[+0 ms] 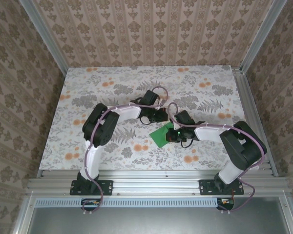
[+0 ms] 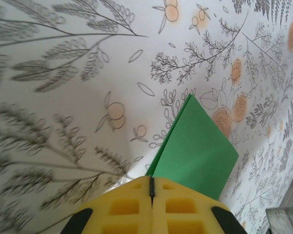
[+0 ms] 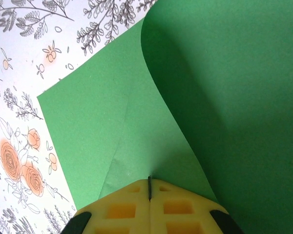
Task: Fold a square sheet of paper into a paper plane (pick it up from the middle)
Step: Fold the triangle a second time at the center of the table.
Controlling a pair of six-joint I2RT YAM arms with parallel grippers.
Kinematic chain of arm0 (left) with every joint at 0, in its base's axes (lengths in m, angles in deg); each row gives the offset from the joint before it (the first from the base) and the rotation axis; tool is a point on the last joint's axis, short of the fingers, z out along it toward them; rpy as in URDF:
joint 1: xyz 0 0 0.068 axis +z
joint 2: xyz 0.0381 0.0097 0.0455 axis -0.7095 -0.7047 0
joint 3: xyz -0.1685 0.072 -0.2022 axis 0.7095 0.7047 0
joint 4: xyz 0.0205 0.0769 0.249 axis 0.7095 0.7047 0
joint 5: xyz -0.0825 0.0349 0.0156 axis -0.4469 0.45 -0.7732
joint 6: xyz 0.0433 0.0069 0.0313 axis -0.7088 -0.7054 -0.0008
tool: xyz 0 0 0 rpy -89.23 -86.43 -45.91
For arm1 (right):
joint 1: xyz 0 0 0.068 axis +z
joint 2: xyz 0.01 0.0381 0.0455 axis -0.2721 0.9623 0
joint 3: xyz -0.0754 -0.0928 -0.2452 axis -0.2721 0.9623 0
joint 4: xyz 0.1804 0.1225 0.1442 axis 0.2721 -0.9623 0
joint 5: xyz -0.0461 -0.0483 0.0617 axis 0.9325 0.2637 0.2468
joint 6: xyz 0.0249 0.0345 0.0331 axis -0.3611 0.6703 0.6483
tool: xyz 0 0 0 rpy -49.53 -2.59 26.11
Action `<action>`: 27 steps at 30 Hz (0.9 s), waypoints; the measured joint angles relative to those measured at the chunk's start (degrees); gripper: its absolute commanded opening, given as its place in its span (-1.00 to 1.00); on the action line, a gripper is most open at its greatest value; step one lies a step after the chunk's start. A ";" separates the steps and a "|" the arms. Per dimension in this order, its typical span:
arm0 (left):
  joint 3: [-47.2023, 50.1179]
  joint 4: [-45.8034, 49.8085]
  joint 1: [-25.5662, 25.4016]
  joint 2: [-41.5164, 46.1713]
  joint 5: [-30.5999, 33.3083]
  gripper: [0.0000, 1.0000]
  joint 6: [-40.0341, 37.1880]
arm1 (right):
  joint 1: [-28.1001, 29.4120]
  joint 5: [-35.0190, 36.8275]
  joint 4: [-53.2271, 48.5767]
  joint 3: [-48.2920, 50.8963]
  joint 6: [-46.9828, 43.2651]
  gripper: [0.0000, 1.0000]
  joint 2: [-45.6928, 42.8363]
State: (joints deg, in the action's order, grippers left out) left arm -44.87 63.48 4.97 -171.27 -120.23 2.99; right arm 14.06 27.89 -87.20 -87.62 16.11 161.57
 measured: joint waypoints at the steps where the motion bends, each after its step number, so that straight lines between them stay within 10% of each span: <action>1: 0.44 0.68 0.26 1.16 0.66 -0.90 -0.50 | 0.04 -0.02 -0.26 -0.07 -0.02 -1.00 -0.02; 10: 7.96 1.01 -0.13 13.25 -0.09 -0.88 -1.38 | 0.17 -0.26 -2.91 -0.48 -0.44 -1.00 -0.52; 27: 12.39 -1.38 -6.19 6.78 -3.04 -0.90 0.24 | 0.22 -0.22 -7.08 -0.61 -0.85 -1.00 -1.79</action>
State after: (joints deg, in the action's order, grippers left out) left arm -32.48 62.10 -1.22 -164.49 -123.27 3.23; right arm 14.27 27.67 -94.29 -88.23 15.25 159.77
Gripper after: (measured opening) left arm 0.050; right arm 0.067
